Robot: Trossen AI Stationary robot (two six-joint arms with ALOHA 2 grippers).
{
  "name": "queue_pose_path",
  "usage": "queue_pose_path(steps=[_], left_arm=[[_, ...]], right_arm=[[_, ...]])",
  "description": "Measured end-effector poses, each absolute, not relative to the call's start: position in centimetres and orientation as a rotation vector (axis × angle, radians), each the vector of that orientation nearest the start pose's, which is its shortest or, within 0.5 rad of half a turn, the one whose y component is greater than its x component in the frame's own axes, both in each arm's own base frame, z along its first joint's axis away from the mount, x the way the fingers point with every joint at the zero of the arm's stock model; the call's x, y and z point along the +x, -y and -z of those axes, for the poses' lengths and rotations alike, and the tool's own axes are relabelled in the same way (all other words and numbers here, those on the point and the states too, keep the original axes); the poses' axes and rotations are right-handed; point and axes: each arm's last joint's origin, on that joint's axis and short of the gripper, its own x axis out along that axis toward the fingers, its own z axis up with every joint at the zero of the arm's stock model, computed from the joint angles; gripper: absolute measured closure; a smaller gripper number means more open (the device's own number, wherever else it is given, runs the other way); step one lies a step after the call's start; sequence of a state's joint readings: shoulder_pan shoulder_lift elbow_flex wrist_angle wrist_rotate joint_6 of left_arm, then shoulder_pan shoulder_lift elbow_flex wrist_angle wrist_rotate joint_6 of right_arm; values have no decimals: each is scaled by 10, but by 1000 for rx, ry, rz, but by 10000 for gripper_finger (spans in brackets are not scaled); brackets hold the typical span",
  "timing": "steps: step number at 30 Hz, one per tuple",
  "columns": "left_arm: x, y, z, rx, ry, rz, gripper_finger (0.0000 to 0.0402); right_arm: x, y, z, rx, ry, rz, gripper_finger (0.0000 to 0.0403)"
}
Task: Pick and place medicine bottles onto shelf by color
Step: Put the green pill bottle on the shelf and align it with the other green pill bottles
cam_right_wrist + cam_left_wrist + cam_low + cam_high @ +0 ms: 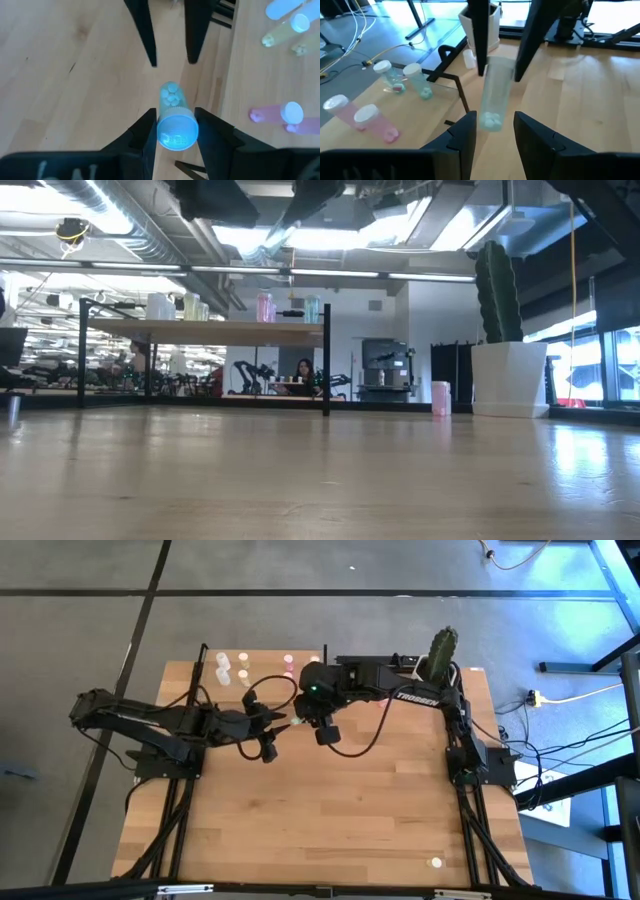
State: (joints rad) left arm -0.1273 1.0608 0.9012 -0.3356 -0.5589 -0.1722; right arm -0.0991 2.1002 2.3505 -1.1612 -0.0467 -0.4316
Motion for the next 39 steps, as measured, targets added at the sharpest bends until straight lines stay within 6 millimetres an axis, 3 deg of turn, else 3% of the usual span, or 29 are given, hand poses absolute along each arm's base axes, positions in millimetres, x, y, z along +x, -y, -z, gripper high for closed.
queue_pose_path(steps=[15, 34, 39], left_arm=[[223, 12, -311, 94, -446, -443, 294], [225, 7, -312, 80, -437, -441, 254], [229, 3, -315, 27, -404, -340, 254]], right_arm=[[433, 40, -374, -335, -901, -150, 281], [433, 40, -374, -336, -901, -151, 281], [433, 40, -374, -337, -901, -151, 281]])
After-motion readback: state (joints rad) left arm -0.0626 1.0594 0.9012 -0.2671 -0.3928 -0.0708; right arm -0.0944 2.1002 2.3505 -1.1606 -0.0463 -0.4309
